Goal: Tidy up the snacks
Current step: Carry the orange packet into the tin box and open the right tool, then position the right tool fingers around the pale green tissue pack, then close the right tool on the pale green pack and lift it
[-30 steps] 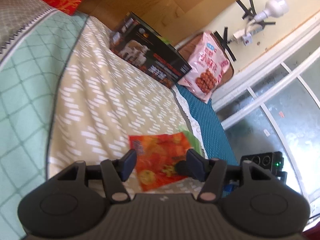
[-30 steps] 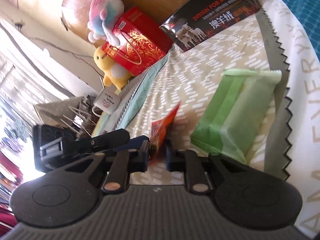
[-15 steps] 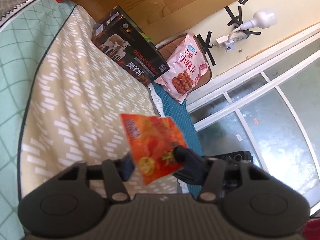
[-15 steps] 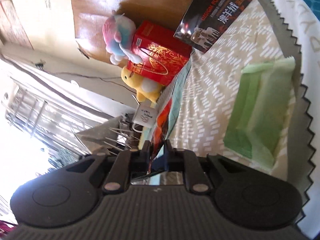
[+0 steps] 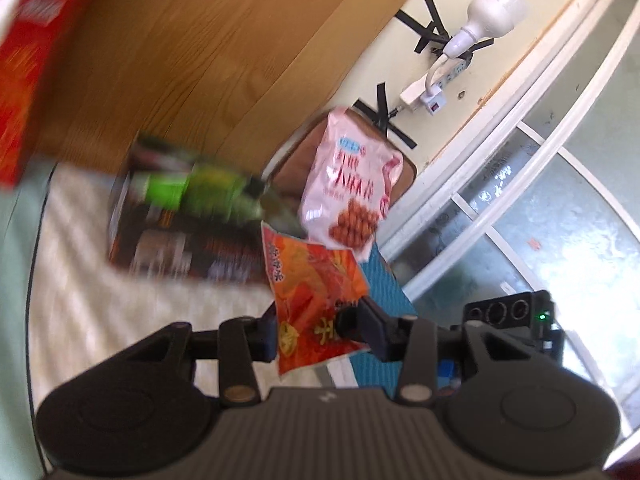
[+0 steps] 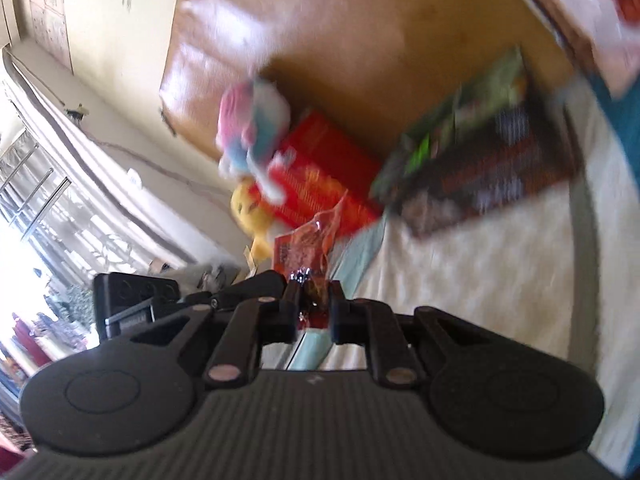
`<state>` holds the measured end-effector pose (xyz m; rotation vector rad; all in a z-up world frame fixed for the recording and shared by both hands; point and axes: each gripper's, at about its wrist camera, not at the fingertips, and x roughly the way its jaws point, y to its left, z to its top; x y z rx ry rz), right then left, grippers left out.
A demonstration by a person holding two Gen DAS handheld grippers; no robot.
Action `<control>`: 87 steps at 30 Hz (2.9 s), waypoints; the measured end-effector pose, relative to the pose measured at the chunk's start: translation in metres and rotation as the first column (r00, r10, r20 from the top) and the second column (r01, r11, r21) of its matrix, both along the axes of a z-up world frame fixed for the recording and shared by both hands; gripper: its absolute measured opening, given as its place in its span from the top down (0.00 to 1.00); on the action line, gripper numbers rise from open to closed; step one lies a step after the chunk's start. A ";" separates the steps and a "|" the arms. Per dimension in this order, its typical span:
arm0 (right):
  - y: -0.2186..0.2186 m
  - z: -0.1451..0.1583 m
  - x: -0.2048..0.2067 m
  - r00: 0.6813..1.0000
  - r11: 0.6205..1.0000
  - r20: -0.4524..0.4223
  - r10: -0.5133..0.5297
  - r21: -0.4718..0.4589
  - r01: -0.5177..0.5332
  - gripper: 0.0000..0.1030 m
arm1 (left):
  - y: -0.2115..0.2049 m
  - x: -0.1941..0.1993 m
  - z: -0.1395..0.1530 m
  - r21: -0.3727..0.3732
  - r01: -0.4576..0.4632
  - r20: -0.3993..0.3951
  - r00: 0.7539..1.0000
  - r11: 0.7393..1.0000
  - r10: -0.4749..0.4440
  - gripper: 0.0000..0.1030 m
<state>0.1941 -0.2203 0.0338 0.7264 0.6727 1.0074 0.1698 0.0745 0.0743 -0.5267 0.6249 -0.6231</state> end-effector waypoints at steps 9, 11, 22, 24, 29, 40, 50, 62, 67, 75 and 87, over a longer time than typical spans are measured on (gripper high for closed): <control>0.006 0.006 0.097 0.981 0.972 0.149 -0.127 -0.178 0.153 0.76 | -0.020 0.116 -0.005 0.081 -0.073 -0.016 0.997 0.994 0.074 0.58; 0.016 0.002 0.104 0.961 0.933 0.232 -0.153 -0.287 0.218 0.72 | -0.026 0.131 -0.014 0.146 -0.123 -0.037 0.991 0.982 0.130 0.60; -0.026 -0.009 0.020 0.938 0.876 0.319 -0.136 -0.403 0.264 0.51 | -0.029 0.042 -0.016 0.234 -0.134 0.012 0.991 0.963 0.135 0.53; -0.034 -0.022 -0.007 0.965 0.892 0.251 -0.079 -0.415 0.181 0.51 | -0.037 0.013 -0.029 0.221 -0.056 -0.032 0.997 0.974 0.064 0.52; -0.028 -0.051 -0.051 0.985 0.880 0.168 -0.025 -0.465 0.101 0.51 | -0.055 -0.045 -0.069 0.182 0.051 -0.143 0.989 0.982 -0.024 0.52; -0.018 -0.054 -0.109 0.978 0.878 0.187 -0.092 -0.447 0.168 0.63 | -0.072 -0.107 -0.070 0.452 -0.153 -0.099 0.970 0.879 0.220 0.53; -0.013 -0.054 -0.153 0.990 0.905 0.141 -0.003 -0.420 0.062 0.70 | -0.072 -0.122 -0.069 0.495 -0.220 -0.077 0.952 0.841 0.295 0.52; -0.003 -0.049 -0.173 0.949 0.839 0.315 0.002 -0.518 0.170 0.50 | -0.074 -0.123 -0.069 0.519 -0.226 -0.065 0.951 0.824 0.302 0.50; 0.002 -0.053 -0.173 0.939 0.820 0.343 0.016 -0.542 0.183 0.50 | -0.072 -0.121 -0.069 0.520 -0.217 -0.062 0.955 0.826 0.291 0.48; 0.010 -0.052 -0.175 0.920 0.785 0.390 0.047 -0.583 0.208 0.49 | -0.049 -0.128 -0.063 0.324 -0.105 -0.099 0.985 0.940 0.144 0.44; 0.033 -0.058 -0.173 0.887 0.728 0.451 0.102 -0.641 0.243 0.51 | -0.084 -0.123 -0.071 0.339 0.048 -0.101 0.995 0.939 -0.015 0.60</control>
